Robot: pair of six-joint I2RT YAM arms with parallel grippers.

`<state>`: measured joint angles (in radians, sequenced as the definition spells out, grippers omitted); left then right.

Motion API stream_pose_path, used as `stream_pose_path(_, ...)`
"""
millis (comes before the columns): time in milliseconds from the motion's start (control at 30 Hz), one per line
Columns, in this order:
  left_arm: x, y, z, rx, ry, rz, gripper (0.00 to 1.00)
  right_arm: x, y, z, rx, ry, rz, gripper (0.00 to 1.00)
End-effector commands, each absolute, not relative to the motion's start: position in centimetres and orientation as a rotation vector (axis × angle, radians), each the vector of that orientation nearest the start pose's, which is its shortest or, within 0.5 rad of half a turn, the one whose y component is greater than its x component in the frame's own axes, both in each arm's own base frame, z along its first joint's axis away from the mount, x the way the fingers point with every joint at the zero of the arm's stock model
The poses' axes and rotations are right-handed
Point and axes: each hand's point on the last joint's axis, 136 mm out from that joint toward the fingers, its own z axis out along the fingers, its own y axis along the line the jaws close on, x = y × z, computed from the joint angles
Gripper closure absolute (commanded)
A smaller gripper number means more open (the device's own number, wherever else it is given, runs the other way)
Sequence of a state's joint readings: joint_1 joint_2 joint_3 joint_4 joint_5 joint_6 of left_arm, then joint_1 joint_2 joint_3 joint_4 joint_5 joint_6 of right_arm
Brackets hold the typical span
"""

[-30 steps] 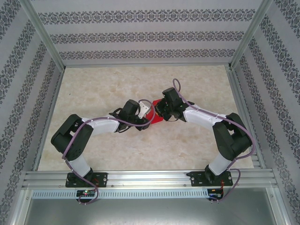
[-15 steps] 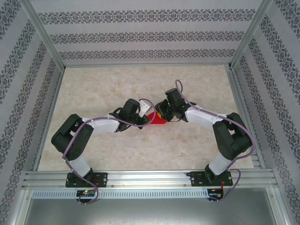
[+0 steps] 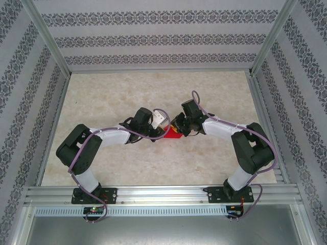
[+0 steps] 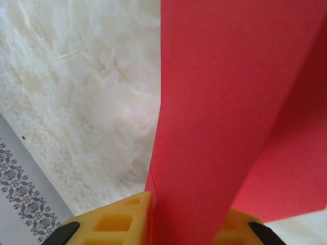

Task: Fold a paper plane with a square sheet of paper (pick it up from the middle)
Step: Fourth fold the wing at the center of the table.

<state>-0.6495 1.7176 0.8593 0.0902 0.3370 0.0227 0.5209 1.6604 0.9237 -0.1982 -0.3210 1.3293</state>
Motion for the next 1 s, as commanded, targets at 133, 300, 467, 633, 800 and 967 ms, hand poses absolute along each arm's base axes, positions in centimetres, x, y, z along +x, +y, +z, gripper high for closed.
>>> stream_pose_path(133, 29.8, -32.2, 4.0, 1.052, 2.192, -0.752, 0.87, 32.2, 24.2, 7.4, 0.91, 2.654, 1.044, 0.63)
stream_pose_path(300, 29.1, -32.8, 3.6, 1.076, 2.193, -0.787, 0.87, 32.3, 23.0, 9.2, 0.78, 2.611, 1.055, 0.43)
stream_pose_path(467, 28.8, -33.2, 3.1, 1.078, 2.2, -0.807, 0.88, 31.7, 21.1, 10.3, 0.689, 2.53, 1.059, 0.41)
stream_pose_path(633, 28.9, -33.6, 3.5, 1.071, 2.186, -0.813, 0.88, 30.9, 19.6, 10.8, 0.589, 2.494, 1.013, 0.43)
stream_pose_path(800, 29.3, -34.0, 4.5, 1.073, 2.151, -0.79, 0.77, 30.7, 20.1, 11.0, 0.549, 2.538, 1.021, 0.41)
stream_pose_path(967, 29.5, -34.4, 5.5, 1.091, 2.094, -0.744, 0.7, 31.0, 20.7, 10.6, 0.598, 2.589, 1.039, 0.44)
